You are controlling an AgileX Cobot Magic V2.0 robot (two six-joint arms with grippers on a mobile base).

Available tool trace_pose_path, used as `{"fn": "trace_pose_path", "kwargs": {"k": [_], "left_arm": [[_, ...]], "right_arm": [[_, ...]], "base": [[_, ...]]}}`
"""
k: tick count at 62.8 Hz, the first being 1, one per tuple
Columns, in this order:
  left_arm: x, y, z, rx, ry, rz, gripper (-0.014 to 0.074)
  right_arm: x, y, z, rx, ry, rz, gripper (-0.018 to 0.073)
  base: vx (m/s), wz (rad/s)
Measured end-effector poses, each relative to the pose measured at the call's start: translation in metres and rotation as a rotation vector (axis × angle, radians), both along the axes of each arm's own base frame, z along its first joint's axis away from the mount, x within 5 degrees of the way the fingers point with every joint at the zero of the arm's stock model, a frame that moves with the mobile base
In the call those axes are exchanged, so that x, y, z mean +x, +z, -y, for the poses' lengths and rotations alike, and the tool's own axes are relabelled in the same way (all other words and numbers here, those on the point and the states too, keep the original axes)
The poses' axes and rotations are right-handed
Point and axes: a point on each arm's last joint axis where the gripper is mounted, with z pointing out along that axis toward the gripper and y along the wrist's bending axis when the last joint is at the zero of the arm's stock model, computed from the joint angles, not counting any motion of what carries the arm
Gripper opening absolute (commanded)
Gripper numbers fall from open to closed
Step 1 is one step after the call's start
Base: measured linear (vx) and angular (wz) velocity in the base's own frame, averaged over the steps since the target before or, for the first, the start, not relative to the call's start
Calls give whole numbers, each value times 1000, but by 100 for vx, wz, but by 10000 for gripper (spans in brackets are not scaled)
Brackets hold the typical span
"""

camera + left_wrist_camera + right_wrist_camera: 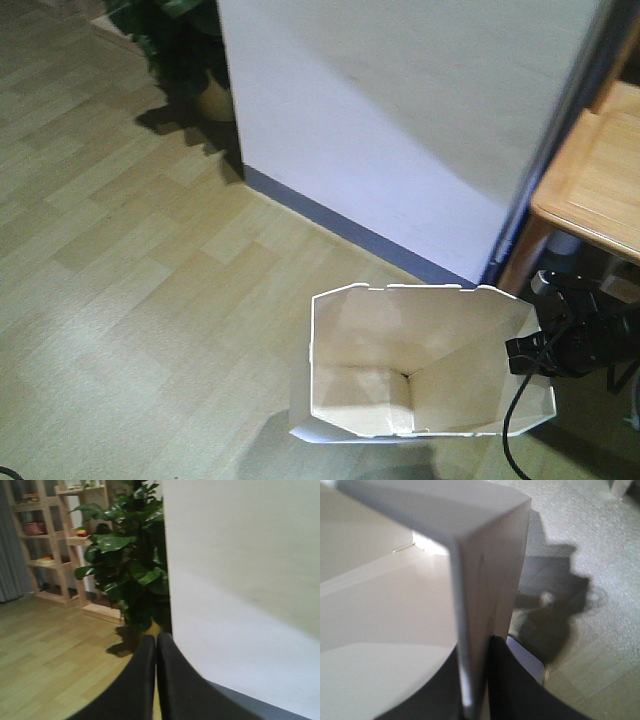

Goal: Move trash bin to bedside with robot
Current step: 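Drive the base away from the desk toward the bed, holding the bin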

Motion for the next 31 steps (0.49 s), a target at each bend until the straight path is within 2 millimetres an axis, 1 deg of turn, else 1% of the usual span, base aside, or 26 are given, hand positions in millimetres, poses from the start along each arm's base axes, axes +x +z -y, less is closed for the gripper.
{"fn": "trace_pose_path", "kwargs": {"k": [15, 31], "left_arm": [[0, 0, 0, 0, 0, 0, -6], [0, 0, 0, 0, 0, 0, -6]], "right_arm": [[0, 0, 0, -3, -1, 0, -2], [0, 0, 0, -2, 0, 0, -2]], "base": [[4, 49], [5, 61]]}}
